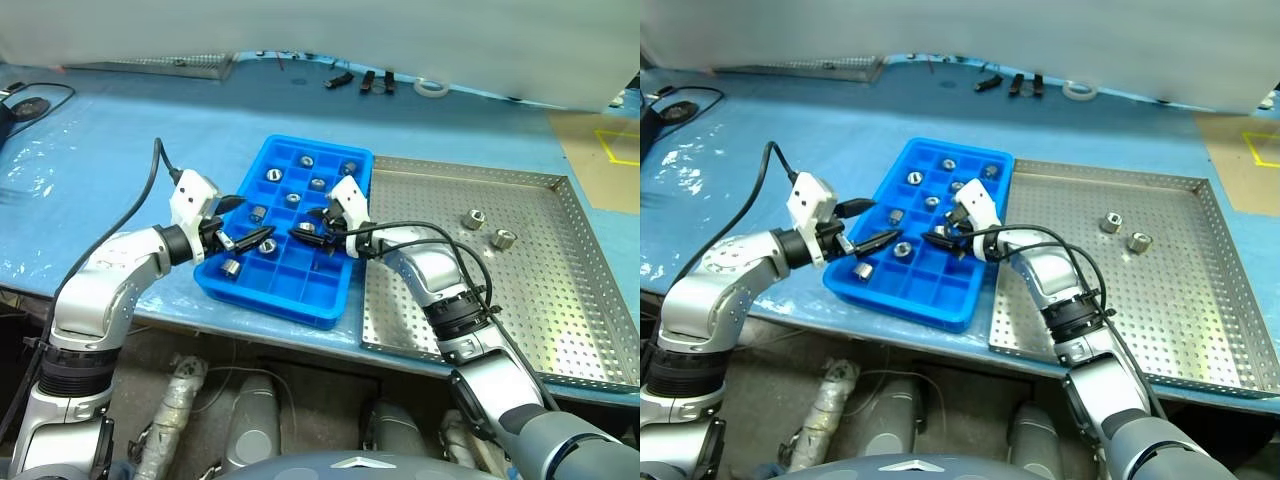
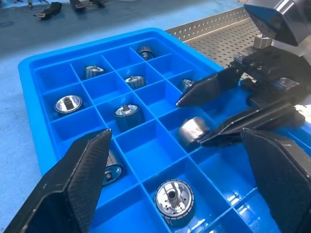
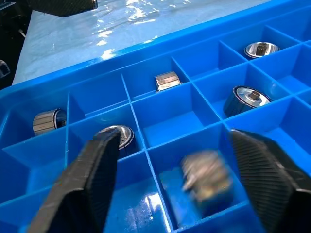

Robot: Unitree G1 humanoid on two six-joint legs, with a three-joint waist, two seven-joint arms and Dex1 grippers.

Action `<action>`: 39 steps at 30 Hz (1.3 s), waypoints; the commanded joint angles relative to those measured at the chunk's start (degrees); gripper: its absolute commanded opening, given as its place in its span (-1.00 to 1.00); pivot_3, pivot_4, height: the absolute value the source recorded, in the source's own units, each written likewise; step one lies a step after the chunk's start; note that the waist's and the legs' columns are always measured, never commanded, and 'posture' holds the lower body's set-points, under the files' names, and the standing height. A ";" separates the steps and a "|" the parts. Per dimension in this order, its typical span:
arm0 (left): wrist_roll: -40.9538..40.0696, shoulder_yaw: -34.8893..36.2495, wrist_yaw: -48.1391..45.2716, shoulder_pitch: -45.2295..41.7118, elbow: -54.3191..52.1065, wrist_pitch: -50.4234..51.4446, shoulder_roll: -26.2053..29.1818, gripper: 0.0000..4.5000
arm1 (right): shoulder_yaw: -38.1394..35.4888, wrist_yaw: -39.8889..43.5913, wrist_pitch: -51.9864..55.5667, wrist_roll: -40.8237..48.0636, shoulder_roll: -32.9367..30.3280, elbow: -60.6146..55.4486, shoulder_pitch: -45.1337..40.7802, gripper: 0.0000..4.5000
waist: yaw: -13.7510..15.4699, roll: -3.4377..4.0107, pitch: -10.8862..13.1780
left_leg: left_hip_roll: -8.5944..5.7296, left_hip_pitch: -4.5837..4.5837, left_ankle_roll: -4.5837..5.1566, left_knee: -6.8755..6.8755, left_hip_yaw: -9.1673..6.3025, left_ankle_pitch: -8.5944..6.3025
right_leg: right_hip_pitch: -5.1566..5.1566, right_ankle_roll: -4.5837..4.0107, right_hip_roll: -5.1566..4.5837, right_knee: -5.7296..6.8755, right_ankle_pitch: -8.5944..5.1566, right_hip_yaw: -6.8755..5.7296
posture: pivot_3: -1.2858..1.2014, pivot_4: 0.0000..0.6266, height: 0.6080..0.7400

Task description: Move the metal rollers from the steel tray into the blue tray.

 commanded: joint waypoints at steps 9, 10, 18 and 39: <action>0.66 -7.28 -6.30 -11.37 9.72 -5.45 -4.89 1.00 | -11.73 -6.91 3.46 2.34 -3.68 -11.92 1.03 0.98 | -0.25 -0.01 0.00 | -0.03 0.02 -0.22 0.01 -0.01 0.16 | 0.05 0.00 0.07 0.09 0.01 0.14 | 0.04 -0.52 1.00; 1.02 -8.06 -7.05 -12.61 11.32 -6.29 -5.64 1.00 | -12.99 -7.62 3.79 2.68 -4.15 -13.22 1.61 0.98 | -0.42 -0.01 0.00 | -0.04 0.02 -0.20 0.02 -0.01 0.18 | 0.07 0.00 0.08 0.08 0.02 0.18 | 0.02 -0.52 1.00; 4.60 -13.11 -14.69 -23.67 28.10 -15.09 -12.21 1.00 | -20.97 -16.81 8.52 2.20 -6.24 -25.72 8.72 0.98 | -4.24 -0.02 -0.01 | 0.16 0.07 -0.15 0.04 -0.02 0.19 | 0.03 0.17 0.58 0.10 0.16 0.32 | -0.17 -0.52 1.00; 8.46 -14.44 -20.53 -30.77 39.87 -22.68 -21.04 1.00 | -31.42 -39.05 0.63 -4.04 -1.06 -11.47 13.82 0.98 | -9.64 -0.02 -0.01 | 0.34 0.33 0.88 0.79 0.91 -0.44 | 0.00 -0.19 0.63 0.06 0.17 1.45 | -0.24 -0.52 1.00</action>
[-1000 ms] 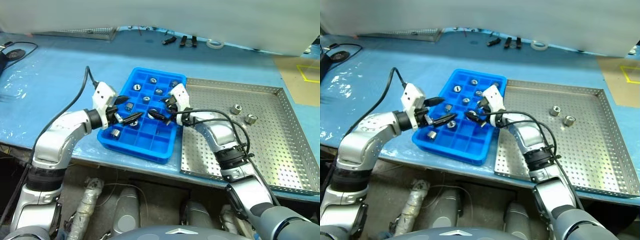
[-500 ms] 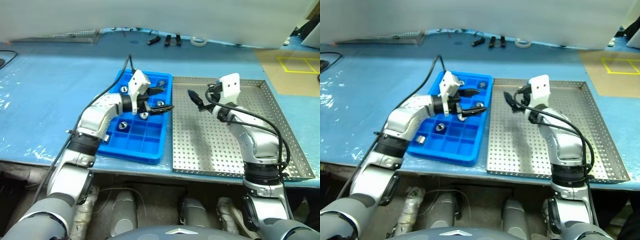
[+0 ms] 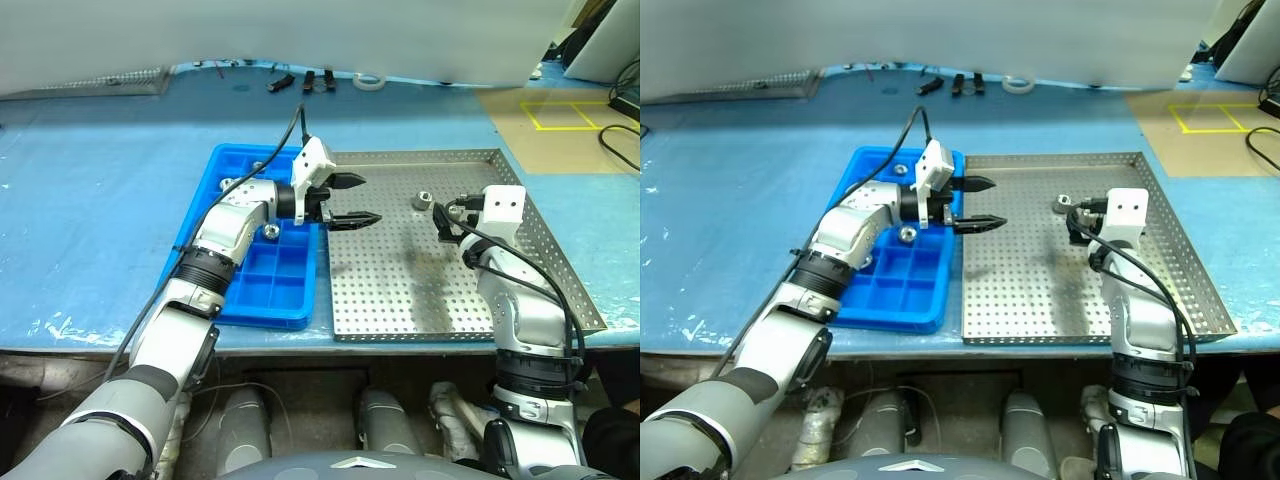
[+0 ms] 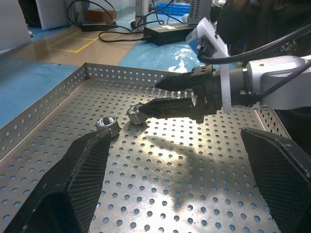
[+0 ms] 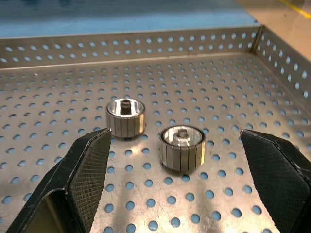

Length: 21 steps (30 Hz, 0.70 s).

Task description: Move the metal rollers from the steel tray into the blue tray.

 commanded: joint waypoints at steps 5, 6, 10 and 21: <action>-0.05 1.50 1.65 2.27 -5.88 1.61 1.85 1.00 | -3.56 -5.83 -5.51 1.04 2.68 12.06 -7.67 0.98 | 0.13 0.01 0.00 | 0.06 0.03 0.00 0.03 0.05 0.00 | -0.02 -0.02 0.02 0.01 0.08 -0.01 | -0.22 -0.52 1.00; -0.08 1.50 1.87 2.44 -6.17 1.77 1.95 1.00 | -3.72 -6.33 -6.12 0.94 2.70 13.40 -8.20 0.98 | 0.16 0.01 0.00 | 0.08 0.02 0.00 0.03 0.05 0.00 | -0.02 -0.02 0.02 0.01 0.08 0.00 | -0.22 -0.52 1.00; -0.47 1.48 2.71 3.74 -8.69 3.04 2.42 1.00 | -4.40 -7.90 -8.97 1.27 2.89 20.10 -10.60 0.98 | 0.60 0.01 0.00 | 0.08 -0.04 0.02 0.04 0.05 -0.01 | -0.02 -0.02 0.02 -0.02 0.08 -0.01 | -0.20 -0.52 1.00; -0.31 1.20 3.44 4.65 -10.38 4.05 2.85 1.00 | -4.18 -10.31 -12.31 1.18 2.20 23.18 -10.43 0.98 | 0.95 0.01 0.00 | 0.08 -0.03 0.00 0.03 0.06 0.00 | -0.02 -0.01 0.02 -0.02 0.08 -0.01 | -0.19 -0.52 1.00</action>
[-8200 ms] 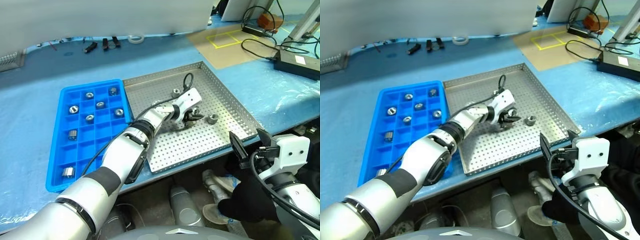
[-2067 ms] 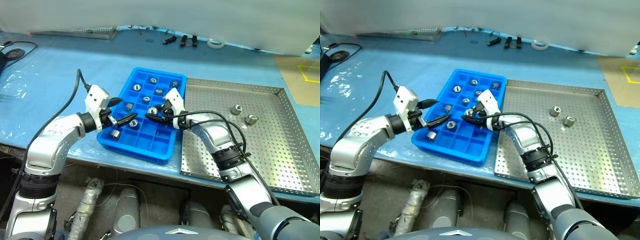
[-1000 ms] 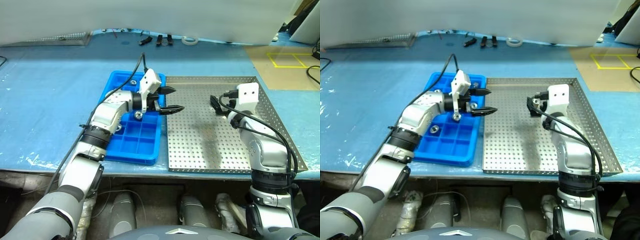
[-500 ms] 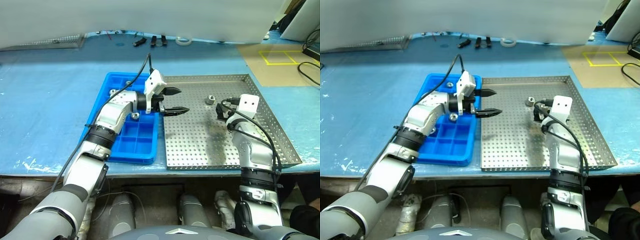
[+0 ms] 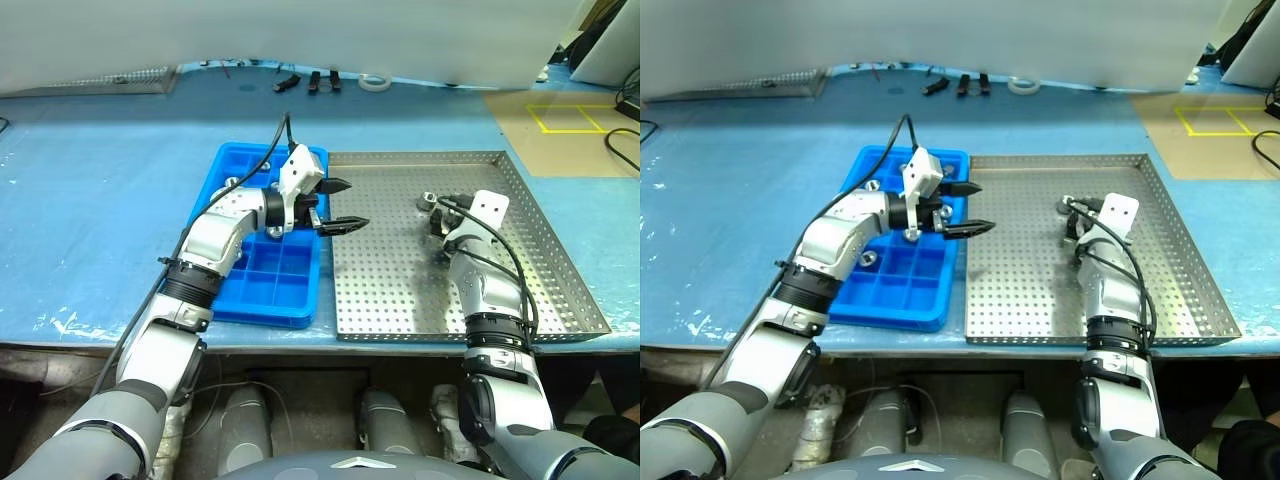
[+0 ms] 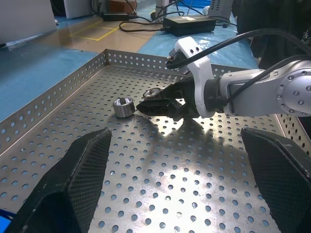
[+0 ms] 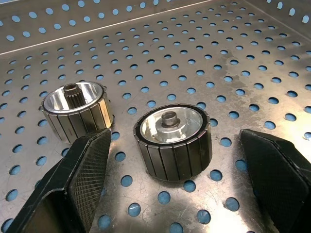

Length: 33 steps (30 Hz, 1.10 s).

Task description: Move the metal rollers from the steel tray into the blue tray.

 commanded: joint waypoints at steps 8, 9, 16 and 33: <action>0.13 0.53 -0.12 -0.89 -0.73 -0.76 -0.14 1.00 | 0.81 -0.71 -1.91 0.27 0.67 -4.09 1.22 0.57 | -0.10 0.00 0.00 | 0.01 -0.02 -0.01 -0.03 0.00 0.00 | -0.04 0.01 0.01 -0.03 0.00 0.00 | -0.20 -0.52 1.00; 0.16 0.52 -0.17 -0.90 -0.69 -0.78 -0.12 1.00 | 0.88 -0.63 -1.96 0.30 0.71 -4.30 1.35 0.45 | -0.15 0.00 0.00 | 0.01 -0.03 -0.01 -0.03 0.01 0.00 | -0.05 0.01 0.01 -0.03 0.00 0.00 | -0.20 -0.52 1.00; 0.52 0.59 -0.40 -0.84 -0.48 -0.86 0.10 1.00 | 0.61 -0.75 -1.59 0.59 0.72 -5.35 1.76 -0.29 | -0.26 0.00 0.00 | 0.00 -0.03 -0.01 -0.04 0.01 0.00 | -0.06 0.01 0.01 -0.04 0.00 0.00 | -0.20 -0.52 1.00; -1.51 3.62 -5.05 4.01 -5.66 1.41 10.18 1.00 | 6.55 14.02 24.10 9.66 -7.62 -37.72 6.89 -0.29 | 0.26 0.02 0.02 | 0.07 -0.04 -0.12 -0.32 0.03 0.05 | -0.24 0.03 0.09 -0.18 0.01 -0.01 | -0.11 -0.52 1.00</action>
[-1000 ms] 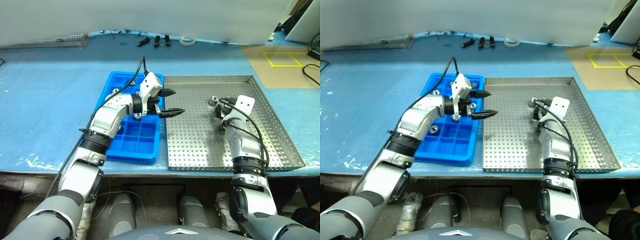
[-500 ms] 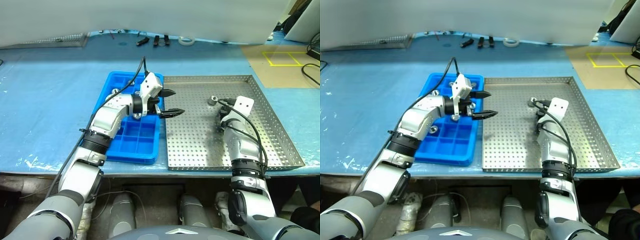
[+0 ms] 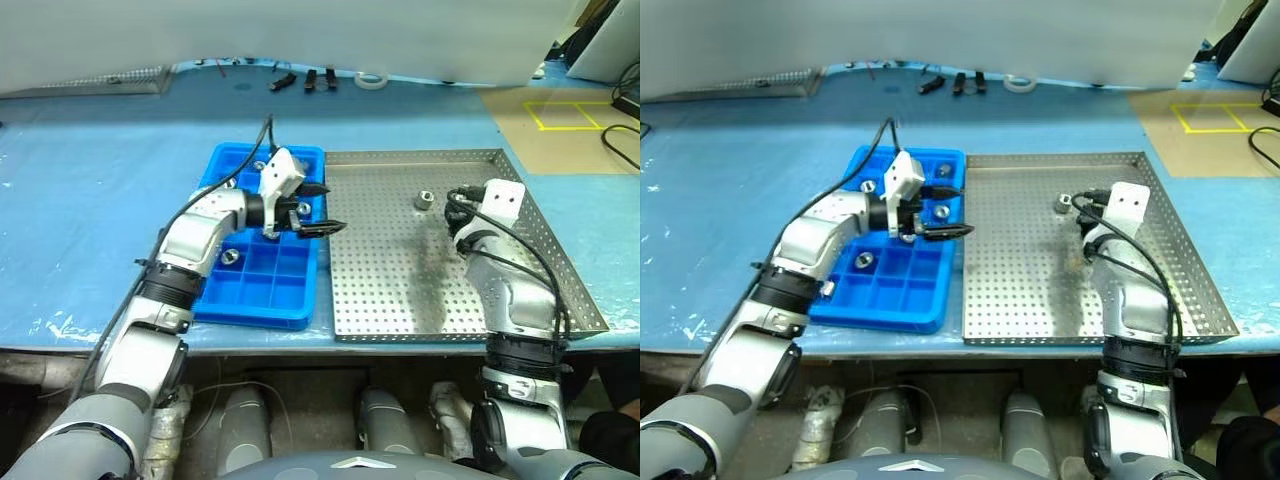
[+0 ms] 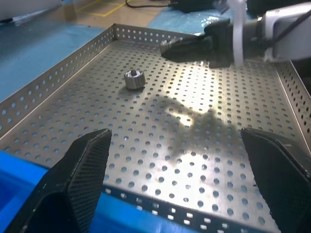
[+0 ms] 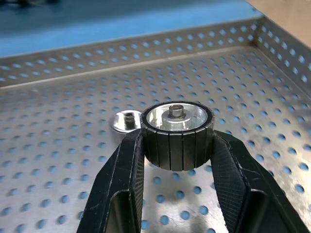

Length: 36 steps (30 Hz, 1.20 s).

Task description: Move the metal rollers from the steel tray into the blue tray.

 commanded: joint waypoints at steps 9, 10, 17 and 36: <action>-4.50 7.49 2.52 13.03 -19.90 3.83 8.45 1.00 | 17.68 33.95 3.50 12.79 -11.10 -8.53 -4.60 -0.29 | 3.51 0.01 0.00 | 0.11 0.05 -0.52 -0.71 0.01 0.33 | -0.21 -0.04 0.02 -0.06 -0.02 -0.06 | 0.09 -0.52 1.00; -4.95 8.07 3.09 14.72 -22.07 4.64 9.18 1.00 | 18.93 35.92 2.99 12.80 -11.57 -7.74 -5.06 -0.29 | 3.99 0.01 0.00 | 0.12 0.03 -0.53 -0.72 0.01 0.34 | -0.26 -0.04 0.03 -0.05 -0.02 -0.07 | 0.11 -0.52 1.00; -7.92 14.73 9.68 27.81 -36.67 10.34 13.61 1.00 | 28.16 47.34 -1.58 10.72 -11.89 -1.82 -9.45 -0.29 | 7.29 -0.01 0.02 | 0.16 -0.16 -0.58 -0.77 -0.03 0.36 | -0.41 -0.07 0.02 -0.03 -0.03 -0.54 | 0.27 -0.52 1.00; -10.58 16.81 17.56 35.71 -45.01 14.65 15.10 1.00 | 36.12 56.21 9.44 11.09 -7.88 4.57 -14.61 -0.29 | 11.77 -0.03 0.00 | 0.36 -0.12 -0.96 -0.75 -0.25 0.60 | -0.43 -0.21 0.10 0.21 -0.01 -0.58 | 0.34 -0.52 1.00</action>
